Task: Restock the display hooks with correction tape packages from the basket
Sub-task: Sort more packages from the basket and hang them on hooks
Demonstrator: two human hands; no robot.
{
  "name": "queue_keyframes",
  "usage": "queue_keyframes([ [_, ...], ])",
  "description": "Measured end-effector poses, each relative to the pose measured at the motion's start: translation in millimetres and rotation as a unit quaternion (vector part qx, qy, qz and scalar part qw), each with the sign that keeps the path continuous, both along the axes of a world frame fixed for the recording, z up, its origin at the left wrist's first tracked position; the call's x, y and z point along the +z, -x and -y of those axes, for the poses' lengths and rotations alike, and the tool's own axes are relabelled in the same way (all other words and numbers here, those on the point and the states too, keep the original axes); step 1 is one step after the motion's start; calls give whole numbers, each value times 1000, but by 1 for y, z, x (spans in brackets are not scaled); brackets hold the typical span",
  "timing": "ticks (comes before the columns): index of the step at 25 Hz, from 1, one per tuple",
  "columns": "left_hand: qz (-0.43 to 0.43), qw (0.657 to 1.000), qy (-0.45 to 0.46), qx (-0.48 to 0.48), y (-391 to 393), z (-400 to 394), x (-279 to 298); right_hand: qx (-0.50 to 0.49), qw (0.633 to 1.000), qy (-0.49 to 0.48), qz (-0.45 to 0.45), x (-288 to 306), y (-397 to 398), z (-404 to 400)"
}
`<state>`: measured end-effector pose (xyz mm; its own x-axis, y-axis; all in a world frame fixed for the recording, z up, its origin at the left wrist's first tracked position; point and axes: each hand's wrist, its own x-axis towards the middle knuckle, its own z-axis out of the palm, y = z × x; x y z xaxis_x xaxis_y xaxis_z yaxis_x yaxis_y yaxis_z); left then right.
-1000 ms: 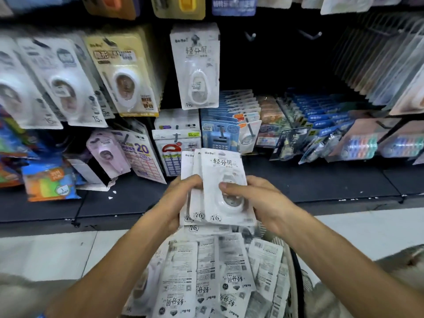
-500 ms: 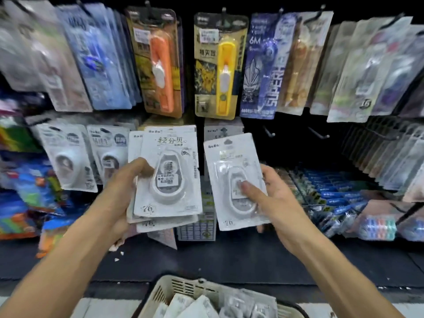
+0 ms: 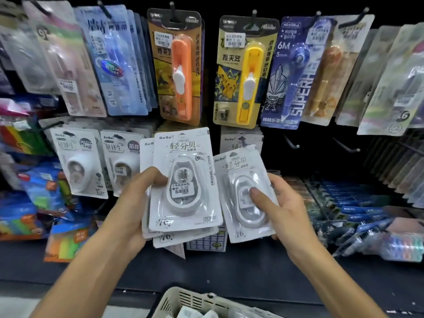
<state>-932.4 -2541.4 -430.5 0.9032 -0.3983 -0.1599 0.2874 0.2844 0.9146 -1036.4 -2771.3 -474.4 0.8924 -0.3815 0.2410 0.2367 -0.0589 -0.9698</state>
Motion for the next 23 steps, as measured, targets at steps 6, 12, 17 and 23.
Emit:
queue_keyframes([
  [6, 3, 1000, 6, -18, 6, -9, 9, 31, 999, -3, 40, 2, 7, 11],
  [12, 7, 1000, 12, -4, 11, 4, 3, -170, 985, 10, 27, 2, 5, 0],
  [17, 20, 999, -24, 35, 9, 15, 1, -123, 986, -97, -50, -7, 1, -3],
  [23, 31, 998, -33, 42, 18, 28, -18, 95, 992, -12, -79, -5, 6, -30],
])
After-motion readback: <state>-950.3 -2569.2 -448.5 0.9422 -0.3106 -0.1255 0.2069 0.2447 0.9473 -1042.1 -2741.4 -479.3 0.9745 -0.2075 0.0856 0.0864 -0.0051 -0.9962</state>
